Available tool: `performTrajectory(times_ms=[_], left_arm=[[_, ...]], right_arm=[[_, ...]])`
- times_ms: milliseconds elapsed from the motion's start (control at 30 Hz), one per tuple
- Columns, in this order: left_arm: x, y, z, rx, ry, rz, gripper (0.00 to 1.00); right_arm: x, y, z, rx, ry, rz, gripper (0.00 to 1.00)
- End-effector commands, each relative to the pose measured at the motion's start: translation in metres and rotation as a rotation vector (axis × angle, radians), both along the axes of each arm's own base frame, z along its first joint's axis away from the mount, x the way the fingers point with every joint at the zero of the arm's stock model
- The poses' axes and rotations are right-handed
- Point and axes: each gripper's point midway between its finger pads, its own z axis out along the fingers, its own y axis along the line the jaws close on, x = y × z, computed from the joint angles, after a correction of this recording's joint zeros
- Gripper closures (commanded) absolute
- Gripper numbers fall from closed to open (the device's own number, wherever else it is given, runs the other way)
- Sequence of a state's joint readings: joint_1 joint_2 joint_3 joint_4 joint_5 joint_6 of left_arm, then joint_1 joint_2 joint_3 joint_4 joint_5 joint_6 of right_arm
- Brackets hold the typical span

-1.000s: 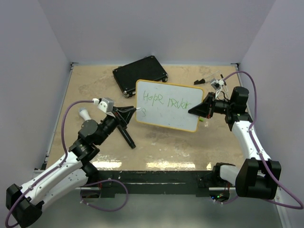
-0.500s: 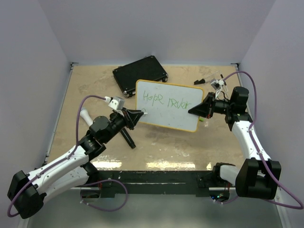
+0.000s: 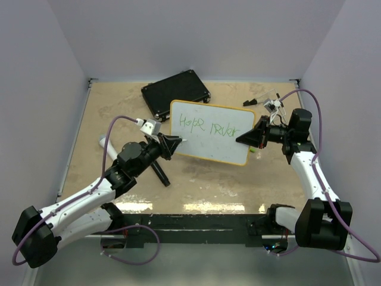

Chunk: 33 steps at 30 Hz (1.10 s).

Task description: Write a sentence on the whiteboard

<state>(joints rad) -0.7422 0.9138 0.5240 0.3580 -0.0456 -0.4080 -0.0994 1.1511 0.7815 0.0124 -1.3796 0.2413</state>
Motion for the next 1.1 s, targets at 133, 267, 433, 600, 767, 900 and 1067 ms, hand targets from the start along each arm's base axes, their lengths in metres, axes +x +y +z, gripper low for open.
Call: performTrajectory(times_ms=[133,267,433,600,767,900,1067], left_arm=[[0.01,0.003,0.044,-0.045,-0.114,0.046,1.0],[0.013,0.003,0.036,-0.014,-0.1,0.056,1.0],[0.014,0.004,0.031,0.007,-0.089,0.062,1.0],[0.012,0.005,0.024,0.03,-0.07,0.056,1.0],[0.01,0.006,0.018,0.045,-0.053,0.051,1.0],[0.008,0.005,0.011,0.055,-0.038,0.041,1.0],[0.005,0.003,0.003,0.064,-0.014,0.022,1.0]], right_arm=[[-0.007,0.001,0.02,0.009,-0.098,0.053,1.0],[-0.007,0.001,0.02,0.009,-0.098,0.053,1.0],[-0.007,0.001,0.02,0.008,-0.098,0.051,1.0],[-0.007,0.001,0.02,0.008,-0.1,0.051,1.0],[-0.007,0.001,0.02,0.009,-0.097,0.053,1.0],[-0.007,0.001,0.02,0.009,-0.097,0.053,1.0],[-0.008,0.001,0.021,0.008,-0.1,0.053,1.0]])
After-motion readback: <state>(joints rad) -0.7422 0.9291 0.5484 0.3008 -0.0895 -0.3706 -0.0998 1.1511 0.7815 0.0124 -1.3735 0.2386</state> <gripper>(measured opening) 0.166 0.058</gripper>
